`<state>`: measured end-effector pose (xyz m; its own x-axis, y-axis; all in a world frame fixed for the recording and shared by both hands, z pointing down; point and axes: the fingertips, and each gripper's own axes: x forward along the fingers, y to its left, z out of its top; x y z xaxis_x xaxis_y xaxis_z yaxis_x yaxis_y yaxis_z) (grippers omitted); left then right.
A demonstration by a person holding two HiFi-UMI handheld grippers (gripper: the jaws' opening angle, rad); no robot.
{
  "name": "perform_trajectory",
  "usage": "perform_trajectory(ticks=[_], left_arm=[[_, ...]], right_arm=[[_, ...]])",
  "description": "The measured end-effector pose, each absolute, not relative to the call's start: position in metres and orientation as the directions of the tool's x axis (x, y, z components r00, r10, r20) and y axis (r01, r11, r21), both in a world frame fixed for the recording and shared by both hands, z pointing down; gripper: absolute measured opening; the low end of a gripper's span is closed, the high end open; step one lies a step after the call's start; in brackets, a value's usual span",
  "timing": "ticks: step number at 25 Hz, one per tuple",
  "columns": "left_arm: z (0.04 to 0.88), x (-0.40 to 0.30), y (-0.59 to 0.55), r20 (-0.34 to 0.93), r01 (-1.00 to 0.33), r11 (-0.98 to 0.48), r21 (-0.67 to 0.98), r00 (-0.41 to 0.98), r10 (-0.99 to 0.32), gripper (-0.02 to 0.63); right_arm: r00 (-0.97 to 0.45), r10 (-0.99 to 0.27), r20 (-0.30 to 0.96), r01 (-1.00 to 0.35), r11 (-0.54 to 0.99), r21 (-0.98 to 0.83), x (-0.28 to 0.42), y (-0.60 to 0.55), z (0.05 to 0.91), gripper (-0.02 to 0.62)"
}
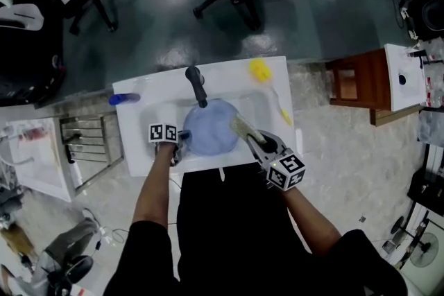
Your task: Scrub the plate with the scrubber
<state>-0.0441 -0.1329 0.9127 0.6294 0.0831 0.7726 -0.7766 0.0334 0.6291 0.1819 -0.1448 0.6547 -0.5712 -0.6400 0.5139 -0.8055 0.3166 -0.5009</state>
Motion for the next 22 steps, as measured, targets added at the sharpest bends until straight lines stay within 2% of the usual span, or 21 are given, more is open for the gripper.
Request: perform_trajectory(ticks=[4, 10, 22], left_arm=[[0.916, -0.045, -0.134, 0.772, -0.779, 0.046, 0.626, 0.627, 0.106, 0.049], [0.898, -0.052, -0.146, 0.774, -0.756, 0.176, 0.63, 0.628, -0.075, 0.025], [0.818, -0.092, -0.136, 0.747, -0.749, 0.165, 0.642, 0.562, -0.353, 0.015]], right_arm=[[-0.58, -0.631, 0.515, -0.802, 0.332, -0.497, 0.192, -0.144, 0.657, 0.064], [-0.605, -0.617, 0.504, -0.785, 0.353, -0.509, 0.203, -0.141, 0.66, 0.064], [-0.795, -0.458, 0.398, -0.606, 0.577, -0.547, 0.111, -0.143, 0.627, 0.064]])
